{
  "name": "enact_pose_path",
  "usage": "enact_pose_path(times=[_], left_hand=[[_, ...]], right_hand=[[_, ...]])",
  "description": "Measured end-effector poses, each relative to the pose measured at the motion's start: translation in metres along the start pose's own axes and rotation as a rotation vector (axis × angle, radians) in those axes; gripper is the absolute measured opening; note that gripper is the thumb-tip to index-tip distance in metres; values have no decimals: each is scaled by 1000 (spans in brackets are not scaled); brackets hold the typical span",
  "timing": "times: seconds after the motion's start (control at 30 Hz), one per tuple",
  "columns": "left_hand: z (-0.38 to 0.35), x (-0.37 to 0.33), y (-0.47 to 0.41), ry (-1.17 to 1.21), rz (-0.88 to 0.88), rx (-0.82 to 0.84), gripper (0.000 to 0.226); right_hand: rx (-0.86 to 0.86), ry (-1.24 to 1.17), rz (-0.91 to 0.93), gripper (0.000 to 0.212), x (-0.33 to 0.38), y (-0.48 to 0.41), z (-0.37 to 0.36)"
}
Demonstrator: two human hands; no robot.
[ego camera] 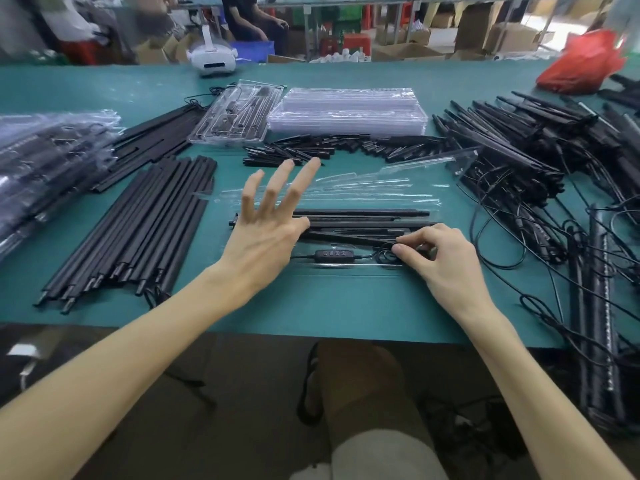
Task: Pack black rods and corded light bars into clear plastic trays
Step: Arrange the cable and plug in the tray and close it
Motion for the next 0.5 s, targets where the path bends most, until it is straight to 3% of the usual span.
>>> enact_pose_path(times=[0.27,0.4,0.5], left_hand=[[-1,0,9,14,-95,4,26],[-9,-10,21,157,-194,23,57],[-7,-9,22,218,-219,56,52]], right_hand=[[-2,32,23,13,0,0,-2],[-42,50,47,16,2,-1,-3],[-42,54,38,18,0,-3,-4]])
Point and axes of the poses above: each hand's wrist, its own y-axis away from the middle knuckle, its own z-axis out of the back of the hand, x = y × z, the point moved 4 cm from there along -y, towards the middle knuckle, and after that the axes turned 14 degrees about -y, right-handed, at the moved point
